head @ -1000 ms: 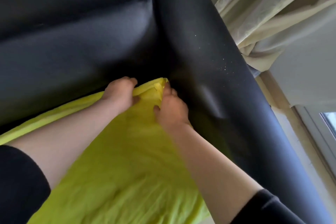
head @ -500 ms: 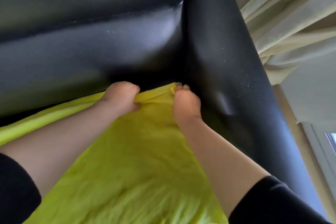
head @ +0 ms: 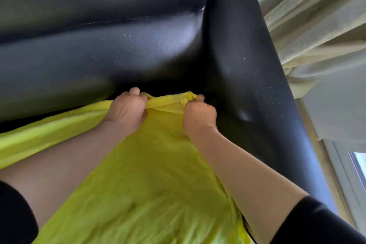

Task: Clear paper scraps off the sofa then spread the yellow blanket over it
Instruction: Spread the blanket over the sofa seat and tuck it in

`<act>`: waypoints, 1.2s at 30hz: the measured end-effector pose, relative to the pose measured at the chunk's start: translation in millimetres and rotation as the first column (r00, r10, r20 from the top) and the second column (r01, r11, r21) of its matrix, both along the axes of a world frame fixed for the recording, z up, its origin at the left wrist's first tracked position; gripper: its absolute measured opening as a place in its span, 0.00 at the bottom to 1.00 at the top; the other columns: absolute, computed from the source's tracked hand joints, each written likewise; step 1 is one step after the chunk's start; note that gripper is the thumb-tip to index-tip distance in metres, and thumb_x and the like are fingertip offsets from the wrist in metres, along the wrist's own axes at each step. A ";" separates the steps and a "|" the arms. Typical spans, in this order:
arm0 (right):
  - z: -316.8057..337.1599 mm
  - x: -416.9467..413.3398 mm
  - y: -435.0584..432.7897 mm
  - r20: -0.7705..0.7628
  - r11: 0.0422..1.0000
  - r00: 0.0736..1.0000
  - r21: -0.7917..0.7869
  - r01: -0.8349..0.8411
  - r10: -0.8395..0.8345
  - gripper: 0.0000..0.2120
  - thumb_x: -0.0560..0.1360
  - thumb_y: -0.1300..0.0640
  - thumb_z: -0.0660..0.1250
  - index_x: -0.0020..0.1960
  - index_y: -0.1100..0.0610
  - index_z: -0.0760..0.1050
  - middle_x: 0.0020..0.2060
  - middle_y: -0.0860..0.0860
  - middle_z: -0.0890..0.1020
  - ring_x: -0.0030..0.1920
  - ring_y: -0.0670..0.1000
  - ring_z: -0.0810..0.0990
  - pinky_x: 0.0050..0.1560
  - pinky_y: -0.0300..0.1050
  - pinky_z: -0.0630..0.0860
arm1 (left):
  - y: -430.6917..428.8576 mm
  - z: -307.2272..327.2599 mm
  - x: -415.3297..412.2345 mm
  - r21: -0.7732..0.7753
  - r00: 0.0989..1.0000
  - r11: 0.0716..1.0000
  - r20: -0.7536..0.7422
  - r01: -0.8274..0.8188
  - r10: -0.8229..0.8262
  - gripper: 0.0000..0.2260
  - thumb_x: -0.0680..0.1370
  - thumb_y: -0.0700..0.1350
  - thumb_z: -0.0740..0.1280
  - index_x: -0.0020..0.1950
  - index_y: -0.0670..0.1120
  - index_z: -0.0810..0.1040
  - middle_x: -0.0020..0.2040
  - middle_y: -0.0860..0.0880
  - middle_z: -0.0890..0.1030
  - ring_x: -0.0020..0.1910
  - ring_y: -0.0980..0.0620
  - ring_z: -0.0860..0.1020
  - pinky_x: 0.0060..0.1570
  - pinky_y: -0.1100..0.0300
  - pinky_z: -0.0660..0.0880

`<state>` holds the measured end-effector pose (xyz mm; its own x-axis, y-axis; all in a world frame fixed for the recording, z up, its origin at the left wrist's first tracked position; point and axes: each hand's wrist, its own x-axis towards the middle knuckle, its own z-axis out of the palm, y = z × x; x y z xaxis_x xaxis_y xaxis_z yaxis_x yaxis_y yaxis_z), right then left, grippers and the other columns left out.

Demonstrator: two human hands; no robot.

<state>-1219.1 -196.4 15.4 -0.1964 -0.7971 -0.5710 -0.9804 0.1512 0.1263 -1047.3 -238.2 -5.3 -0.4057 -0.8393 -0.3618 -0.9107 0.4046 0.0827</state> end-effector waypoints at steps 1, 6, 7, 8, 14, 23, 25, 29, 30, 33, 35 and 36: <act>3.5 0.2 1.9 -0.009 0.999 1.000 -0.042 -0.021 0.020 0.26 0.78 0.60 0.61 0.74 0.63 0.60 0.73 0.62 0.58 0.52 0.55 0.80 0.38 0.45 0.69 | 0.3 -0.1 1.3 -0.021 1.000 1.000 -0.013 -0.014 0.014 0.12 0.74 0.44 0.67 0.53 0.39 0.74 0.50 0.39 0.74 0.45 0.37 0.77 0.41 0.50 0.72; 14.1 -6.7 10.8 0.005 0.972 1.000 -0.237 -0.009 0.010 0.34 0.78 0.56 0.61 0.77 0.65 0.48 0.77 0.61 0.45 0.54 0.54 0.77 0.39 0.44 0.67 | 0.6 -0.3 6.4 -0.073 0.999 0.997 0.035 0.016 -0.014 0.11 0.65 0.36 0.73 0.44 0.35 0.77 0.36 0.37 0.77 0.30 0.37 0.78 0.26 0.55 0.71; 14.2 -7.3 10.3 0.029 0.967 1.000 -0.256 0.012 -0.005 0.34 0.78 0.57 0.61 0.77 0.65 0.49 0.77 0.60 0.44 0.55 0.54 0.76 0.40 0.44 0.68 | 0.8 -2.4 5.8 -0.080 0.998 0.997 0.056 0.016 -0.012 0.13 0.60 0.34 0.75 0.41 0.35 0.78 0.32 0.37 0.77 0.25 0.39 0.77 0.24 0.59 0.69; 13.8 -6.2 9.9 0.053 0.963 0.998 -0.269 0.031 -0.017 0.33 0.77 0.58 0.62 0.76 0.65 0.51 0.77 0.60 0.44 0.57 0.55 0.74 0.41 0.44 0.69 | 1.0 -5.0 5.4 -0.112 0.998 0.994 0.054 0.020 -0.014 0.14 0.58 0.34 0.76 0.41 0.36 0.78 0.30 0.38 0.77 0.24 0.40 0.76 0.24 0.61 0.67; 5.9 14.1 11.1 0.322 0.964 0.941 -0.267 -0.019 0.108 0.14 0.77 0.60 0.61 0.62 0.58 0.71 0.62 0.55 0.71 0.53 0.58 0.77 0.45 0.47 0.74 | 0.9 -17.8 -2.5 -0.103 0.999 0.994 0.032 -0.032 0.036 0.07 0.74 0.38 0.66 0.50 0.39 0.80 0.45 0.38 0.79 0.43 0.36 0.78 0.35 0.54 0.64; -38.2 10.0 21.7 0.346 0.973 0.915 -0.026 0.231 -0.208 0.38 0.79 0.57 0.58 0.77 0.58 0.34 0.77 0.57 0.40 0.77 0.59 0.42 0.76 0.52 0.49 | -1.1 -16.2 2.2 -0.145 0.989 0.986 -0.133 -0.078 0.059 0.08 0.72 0.46 0.69 0.45 0.42 0.79 0.46 0.42 0.79 0.43 0.38 0.78 0.35 0.54 0.68; -38.7 11.1 20.5 0.345 0.968 0.917 -0.074 0.239 -0.200 0.39 0.78 0.57 0.59 0.77 0.58 0.34 0.78 0.56 0.41 0.77 0.58 0.46 0.75 0.51 0.53 | -0.7 -14.7 3.8 -0.200 0.980 0.980 -0.196 -0.017 -0.023 0.09 0.66 0.40 0.74 0.42 0.41 0.78 0.45 0.42 0.78 0.40 0.38 0.77 0.32 0.53 0.72; -49.8 4.8 4.2 0.275 0.954 0.936 -0.144 0.264 -0.218 0.36 0.79 0.59 0.57 0.78 0.60 0.39 0.78 0.54 0.51 0.73 0.57 0.57 0.69 0.49 0.63 | 5.3 -10.6 2.1 -0.392 0.954 0.911 -0.202 0.128 -0.221 0.08 0.65 0.34 0.69 0.42 0.41 0.76 0.40 0.41 0.75 0.34 0.40 0.75 0.29 0.50 0.73; -53.0 4.9 -0.7 0.259 0.949 0.937 -0.149 0.280 -0.235 0.34 0.79 0.60 0.56 0.78 0.61 0.40 0.77 0.54 0.53 0.73 0.57 0.58 0.67 0.49 0.65 | 8.9 -9.2 0.1 -0.374 0.957 0.916 -0.184 0.142 -0.224 0.08 0.65 0.34 0.69 0.42 0.42 0.76 0.39 0.41 0.75 0.31 0.40 0.76 0.25 0.52 0.71; -58.4 13.3 -5.6 0.181 0.948 0.953 -0.162 0.274 -0.244 0.31 0.80 0.60 0.54 0.78 0.62 0.44 0.75 0.56 0.56 0.71 0.57 0.60 0.63 0.49 0.68 | 17.6 -12.9 2.3 -0.124 0.986 0.979 -0.027 0.162 -0.166 0.07 0.72 0.34 0.64 0.47 0.43 0.75 0.49 0.42 0.75 0.35 0.39 0.79 0.28 0.54 0.68; -55.1 16.5 -3.3 0.148 0.950 0.974 -0.237 0.203 -0.171 0.25 0.79 0.60 0.56 0.75 0.60 0.57 0.70 0.57 0.62 0.67 0.58 0.64 0.61 0.49 0.69 | 23.1 -18.9 14.8 -0.076 0.997 0.995 0.026 0.070 -0.068 0.05 0.75 0.38 0.65 0.49 0.44 0.74 0.54 0.43 0.73 0.38 0.40 0.79 0.31 0.52 0.68; -52.2 16.0 -2.5 0.135 0.940 0.988 -0.320 0.119 -0.079 0.21 0.78 0.59 0.58 0.71 0.58 0.64 0.66 0.57 0.66 0.65 0.58 0.66 0.61 0.49 0.68 | 25.9 -17.0 20.0 -0.095 0.999 0.995 0.000 0.042 -0.042 0.06 0.73 0.38 0.68 0.48 0.44 0.74 0.53 0.43 0.73 0.36 0.40 0.79 0.30 0.52 0.70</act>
